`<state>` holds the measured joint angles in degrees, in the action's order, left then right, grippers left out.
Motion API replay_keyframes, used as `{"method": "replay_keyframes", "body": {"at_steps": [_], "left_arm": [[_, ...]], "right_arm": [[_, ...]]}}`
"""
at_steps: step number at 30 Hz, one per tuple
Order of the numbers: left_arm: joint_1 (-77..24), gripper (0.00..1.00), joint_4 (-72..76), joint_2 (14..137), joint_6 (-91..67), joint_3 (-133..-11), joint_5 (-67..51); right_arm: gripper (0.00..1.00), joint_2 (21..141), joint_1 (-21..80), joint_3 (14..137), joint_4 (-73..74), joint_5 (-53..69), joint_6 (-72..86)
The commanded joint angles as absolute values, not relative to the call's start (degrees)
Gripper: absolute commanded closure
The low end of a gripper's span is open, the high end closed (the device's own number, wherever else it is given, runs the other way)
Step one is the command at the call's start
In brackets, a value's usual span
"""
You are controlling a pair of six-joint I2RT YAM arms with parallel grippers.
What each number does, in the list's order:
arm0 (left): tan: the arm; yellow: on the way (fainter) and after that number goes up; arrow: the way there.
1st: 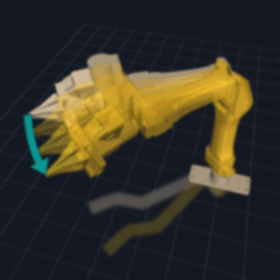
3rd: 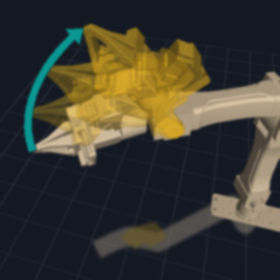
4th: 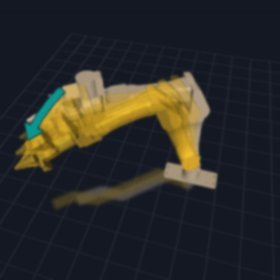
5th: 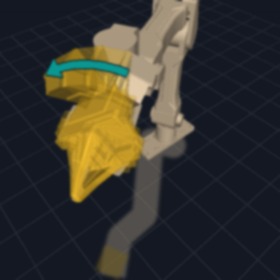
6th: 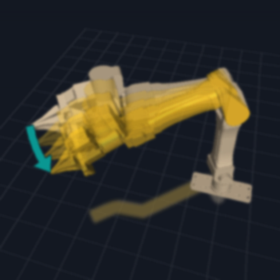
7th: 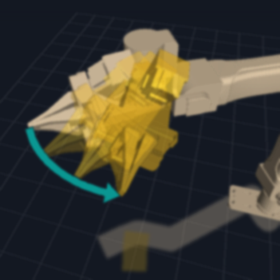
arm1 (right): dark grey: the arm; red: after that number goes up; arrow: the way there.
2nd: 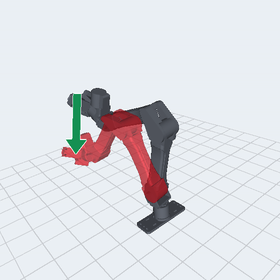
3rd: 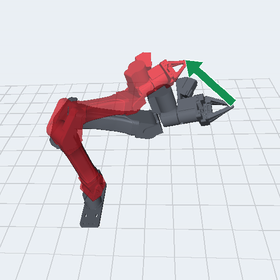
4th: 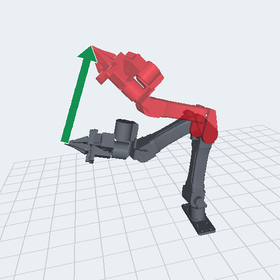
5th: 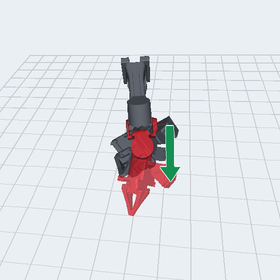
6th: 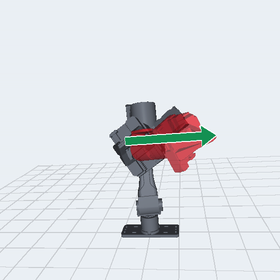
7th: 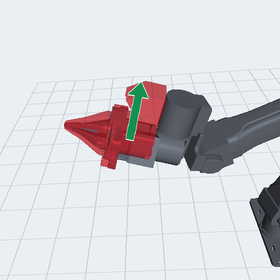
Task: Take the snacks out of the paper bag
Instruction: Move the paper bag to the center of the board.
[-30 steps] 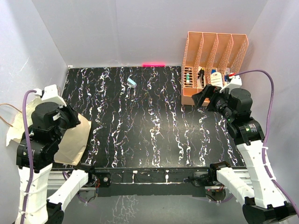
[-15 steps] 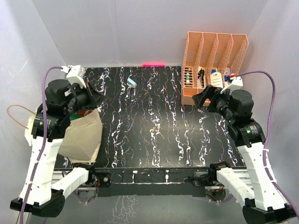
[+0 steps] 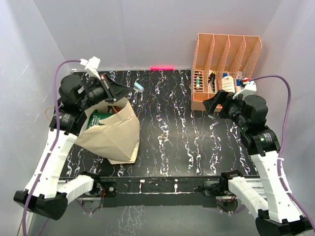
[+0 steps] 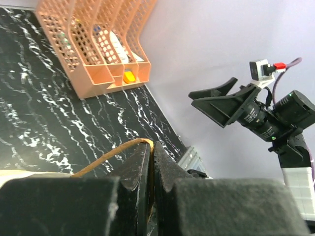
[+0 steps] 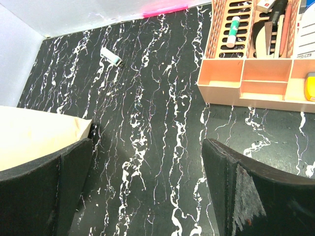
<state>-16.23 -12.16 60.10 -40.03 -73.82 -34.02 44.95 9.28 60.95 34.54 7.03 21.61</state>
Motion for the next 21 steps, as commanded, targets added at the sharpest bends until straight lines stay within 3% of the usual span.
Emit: {"method": "replay_keyframes", "body": {"at_steps": [1, 11, 21], "left_arm": [[-24.1, 1.00, 3.1, 62.2, -43.2, -76.5, -33.2], [-46.1, 1.00, 3.5, 78.8, -34.9, -86.5, -20.8], [-50.1, 1.00, 4.4, 89.8, -32.5, -96.3, -18.0]], "right_arm": [[0.02, 44.3, 9.5, 61.0, 32.7, 6.2, 22.3], [0.02, 43.6, 9.4, 60.8, 33.8, 5.5, 22.8], [0.02, 43.2, 9.5, 60.4, 34.8, 4.8, 22.8]]}}
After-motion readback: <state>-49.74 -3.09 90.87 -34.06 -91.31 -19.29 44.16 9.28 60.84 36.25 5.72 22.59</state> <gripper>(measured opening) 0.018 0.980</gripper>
